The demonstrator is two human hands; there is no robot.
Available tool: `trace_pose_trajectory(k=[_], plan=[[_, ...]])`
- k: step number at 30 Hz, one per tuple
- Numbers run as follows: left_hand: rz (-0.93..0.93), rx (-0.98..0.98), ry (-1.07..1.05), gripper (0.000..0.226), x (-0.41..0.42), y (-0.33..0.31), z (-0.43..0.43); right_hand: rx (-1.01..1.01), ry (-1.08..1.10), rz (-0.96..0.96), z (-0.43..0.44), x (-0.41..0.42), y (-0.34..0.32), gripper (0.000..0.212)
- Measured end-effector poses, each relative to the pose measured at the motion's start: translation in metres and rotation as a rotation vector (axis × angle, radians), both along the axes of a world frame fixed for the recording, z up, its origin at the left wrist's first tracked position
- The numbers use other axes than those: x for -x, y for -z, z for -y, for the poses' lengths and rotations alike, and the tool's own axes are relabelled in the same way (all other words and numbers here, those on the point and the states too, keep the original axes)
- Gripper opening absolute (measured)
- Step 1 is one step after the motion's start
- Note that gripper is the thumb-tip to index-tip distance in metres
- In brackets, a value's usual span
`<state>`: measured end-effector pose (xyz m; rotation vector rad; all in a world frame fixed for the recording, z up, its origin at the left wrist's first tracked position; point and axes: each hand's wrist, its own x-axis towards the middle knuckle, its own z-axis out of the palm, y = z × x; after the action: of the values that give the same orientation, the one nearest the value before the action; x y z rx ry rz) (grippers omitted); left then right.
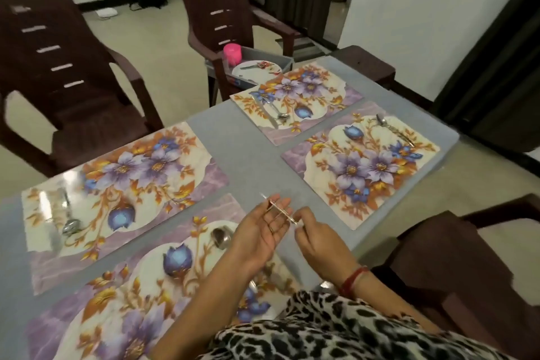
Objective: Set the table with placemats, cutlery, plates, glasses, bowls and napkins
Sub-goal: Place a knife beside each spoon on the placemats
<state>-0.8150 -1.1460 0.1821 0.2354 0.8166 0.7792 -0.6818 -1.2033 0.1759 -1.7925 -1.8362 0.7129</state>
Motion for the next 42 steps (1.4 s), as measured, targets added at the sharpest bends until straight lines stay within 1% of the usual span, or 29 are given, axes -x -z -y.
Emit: trace_pose_trajectory(k=[3, 5, 7, 8, 10, 13, 17, 19, 21, 23, 25, 26, 29, 30, 32, 36, 39, 42], plan=[[-0.042, -0.011, 0.034, 0.028, -0.038, 0.0, -0.023, -0.014, 0.214, -0.215, -0.029, -0.07, 0.004, 0.023], [-0.063, -0.004, 0.016, 0.027, -0.063, 0.004, -0.042, -0.004, 0.376, -0.36, -0.056, -0.127, 0.013, 0.019], [-0.083, 0.008, -0.029, 0.027, -0.099, 0.011, -0.065, 0.004, 0.515, -0.475, -0.089, -0.198, 0.028, 0.021], [-0.092, 0.024, -0.055, 0.026, -0.121, 0.014, -0.078, -0.012, 0.577, -0.476, -0.107, -0.239, 0.039, 0.023], [-0.092, 0.036, -0.074, 0.025, -0.165, 0.017, -0.102, -0.043, 0.67, -0.447, -0.141, -0.313, 0.054, 0.016], [-0.101, 0.073, -0.049, 0.024, -0.232, 0.019, -0.131, -0.005, 0.827, -0.408, -0.176, -0.409, 0.077, 0.017], [-0.09, 0.092, -0.082, 0.026, -0.287, 0.013, -0.158, 0.13, 0.791, -0.388, -0.22, -0.484, 0.103, 0.012], [-0.117, 0.1, -0.114, 0.029, -0.297, 0.015, -0.164, 0.195, 0.753, -0.38, -0.235, -0.496, 0.11, 0.012], [-0.185, 0.115, -0.136, 0.033, -0.299, 0.02, -0.168, 0.217, 0.713, -0.393, -0.245, -0.492, 0.107, 0.013], [-0.237, 0.133, -0.147, 0.036, -0.299, 0.024, -0.173, 0.219, 0.677, -0.38, -0.251, -0.486, 0.104, 0.014], [-0.263, 0.145, -0.167, 0.033, -0.299, 0.025, -0.177, 0.201, 0.665, -0.329, -0.253, -0.482, 0.104, 0.013], [-0.267, 0.146, -0.173, 0.031, -0.3, 0.024, -0.178, 0.2, 0.668, -0.285, -0.254, -0.481, 0.102, 0.013], [-0.268, 0.144, -0.186, 0.031, -0.304, 0.022, -0.18, 0.214, 0.632, 0.071, -0.258, -0.479, 0.094, 0.014], [-0.274, 0.146, -0.187, 0.032, -0.305, 0.022, -0.179, 0.225, 0.623, 0.131, -0.259, -0.479, 0.091, 0.014], [-0.296, 0.144, -0.179, 0.034, -0.308, 0.023, -0.176, 0.258, 0.597, 0.162, -0.261, -0.481, 0.085, 0.013], [-0.291, 0.137, -0.203, 0.029, -0.312, 0.022, -0.17, 0.29, 0.514, 0.187, -0.264, -0.484, 0.08, 0.011], [-0.267, 0.149, -0.212, 0.026, -0.311, 0.022, -0.166, 0.296, 0.443, 0.239, -0.252, -0.477, 0.08, 0.017], [-0.259, 0.154, -0.201, 0.021, -0.31, 0.024, -0.167, 0.25, 0.371, 0.341, -0.246, -0.472, 0.077, 0.021]])
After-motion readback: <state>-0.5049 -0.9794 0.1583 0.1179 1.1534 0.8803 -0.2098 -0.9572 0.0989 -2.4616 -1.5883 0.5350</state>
